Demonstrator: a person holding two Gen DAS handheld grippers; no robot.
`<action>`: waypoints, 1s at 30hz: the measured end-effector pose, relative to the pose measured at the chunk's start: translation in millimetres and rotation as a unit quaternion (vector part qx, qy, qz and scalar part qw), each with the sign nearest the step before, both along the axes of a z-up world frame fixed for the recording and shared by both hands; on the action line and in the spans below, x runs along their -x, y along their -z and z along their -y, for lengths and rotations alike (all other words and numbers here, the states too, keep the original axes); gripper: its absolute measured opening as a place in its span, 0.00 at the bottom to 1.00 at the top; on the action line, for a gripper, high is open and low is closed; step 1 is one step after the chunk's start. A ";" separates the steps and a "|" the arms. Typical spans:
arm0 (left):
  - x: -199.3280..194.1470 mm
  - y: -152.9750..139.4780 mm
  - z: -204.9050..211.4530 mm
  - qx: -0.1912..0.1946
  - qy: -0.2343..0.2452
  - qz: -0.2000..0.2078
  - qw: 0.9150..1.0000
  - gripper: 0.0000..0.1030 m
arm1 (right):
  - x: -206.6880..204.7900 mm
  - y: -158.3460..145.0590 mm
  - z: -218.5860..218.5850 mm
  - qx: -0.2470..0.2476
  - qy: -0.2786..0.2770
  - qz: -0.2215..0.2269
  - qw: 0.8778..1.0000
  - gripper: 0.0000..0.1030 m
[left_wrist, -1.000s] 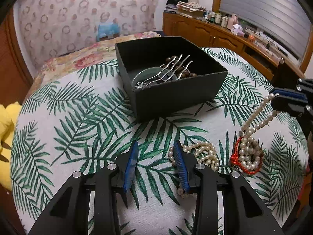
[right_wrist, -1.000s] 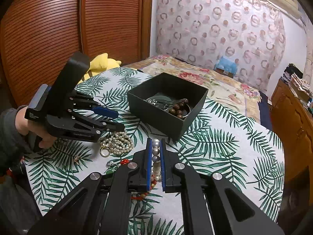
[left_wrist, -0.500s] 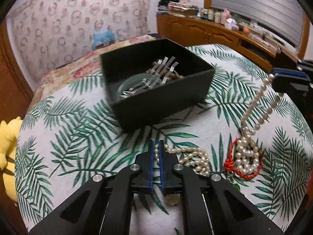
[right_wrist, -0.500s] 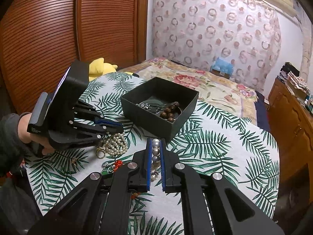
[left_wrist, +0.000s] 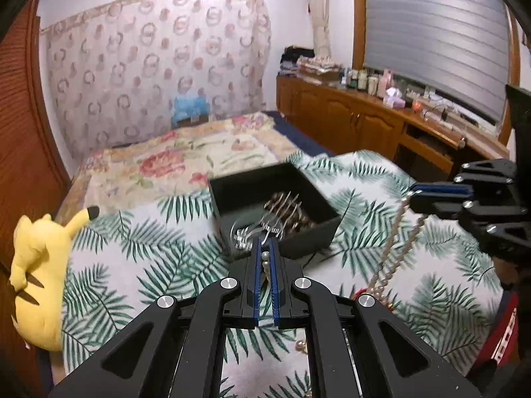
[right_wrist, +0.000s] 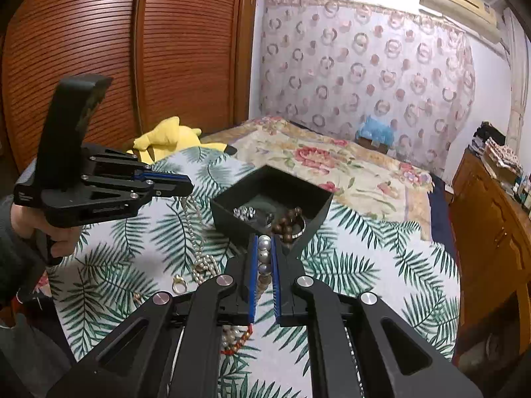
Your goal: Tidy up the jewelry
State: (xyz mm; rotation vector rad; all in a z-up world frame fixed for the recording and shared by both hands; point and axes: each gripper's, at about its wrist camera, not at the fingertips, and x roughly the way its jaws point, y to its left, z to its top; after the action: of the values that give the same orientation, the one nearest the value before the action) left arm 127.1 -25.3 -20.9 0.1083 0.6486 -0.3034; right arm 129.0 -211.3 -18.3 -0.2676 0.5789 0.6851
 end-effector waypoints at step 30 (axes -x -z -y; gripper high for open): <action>-24.1 -121.9 3.6 0.037 0.025 0.103 0.994 0.04 | -44.3 -90.8 -2.2 -0.034 -0.008 0.050 0.998 0.08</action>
State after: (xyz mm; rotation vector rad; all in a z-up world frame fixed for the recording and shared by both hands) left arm 151.3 -28.8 101.0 0.0839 0.4309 -0.3594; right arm 173.3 -209.1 72.5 -0.2421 0.4584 0.7024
